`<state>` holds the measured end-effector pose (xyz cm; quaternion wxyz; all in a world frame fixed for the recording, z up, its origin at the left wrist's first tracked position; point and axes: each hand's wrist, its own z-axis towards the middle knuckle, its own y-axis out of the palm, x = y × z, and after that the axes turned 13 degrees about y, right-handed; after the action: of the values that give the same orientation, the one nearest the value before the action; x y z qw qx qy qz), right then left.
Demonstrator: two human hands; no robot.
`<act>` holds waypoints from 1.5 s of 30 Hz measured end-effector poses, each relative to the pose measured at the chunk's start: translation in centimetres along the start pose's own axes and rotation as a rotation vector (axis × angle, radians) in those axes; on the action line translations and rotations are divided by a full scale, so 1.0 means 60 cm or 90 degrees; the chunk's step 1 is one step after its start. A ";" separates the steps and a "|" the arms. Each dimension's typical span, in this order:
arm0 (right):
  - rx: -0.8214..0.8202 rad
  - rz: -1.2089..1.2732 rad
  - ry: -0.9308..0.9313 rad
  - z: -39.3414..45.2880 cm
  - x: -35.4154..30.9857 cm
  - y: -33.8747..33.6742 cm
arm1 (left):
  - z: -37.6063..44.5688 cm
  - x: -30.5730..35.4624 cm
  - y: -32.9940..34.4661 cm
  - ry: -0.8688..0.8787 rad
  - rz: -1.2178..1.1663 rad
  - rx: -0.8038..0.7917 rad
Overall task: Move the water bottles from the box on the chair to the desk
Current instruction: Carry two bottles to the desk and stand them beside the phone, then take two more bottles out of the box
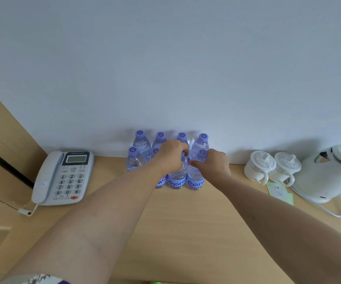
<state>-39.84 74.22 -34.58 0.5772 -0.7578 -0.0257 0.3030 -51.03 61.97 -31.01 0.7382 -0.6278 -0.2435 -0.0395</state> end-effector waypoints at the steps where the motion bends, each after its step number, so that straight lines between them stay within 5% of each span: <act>1: 0.003 0.003 0.005 -0.005 0.001 0.001 | 0.000 -0.002 0.001 0.006 0.000 0.000; 10: -0.011 0.027 0.034 -0.045 0.017 -0.013 | 0.015 0.008 0.004 0.035 0.027 -0.015; 14: 0.020 0.026 0.042 -0.059 0.054 -0.052 | 0.036 0.067 -0.006 0.070 0.058 0.058; 18: 0.069 0.022 0.067 -0.085 0.131 -0.123 | 0.069 0.169 0.011 0.136 0.098 0.023; 31: 0.237 -0.045 0.330 -0.352 0.661 -0.373 | 0.059 0.754 0.274 0.439 0.076 -0.110; 45: 0.375 -0.010 0.770 -0.800 1.109 -0.517 | -0.173 1.373 0.524 0.832 0.019 -0.255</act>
<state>47.51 69.17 -28.35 0.6750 -0.6047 0.3804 -0.1845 36.01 79.07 -26.78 0.6037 -0.6030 0.2728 -0.4445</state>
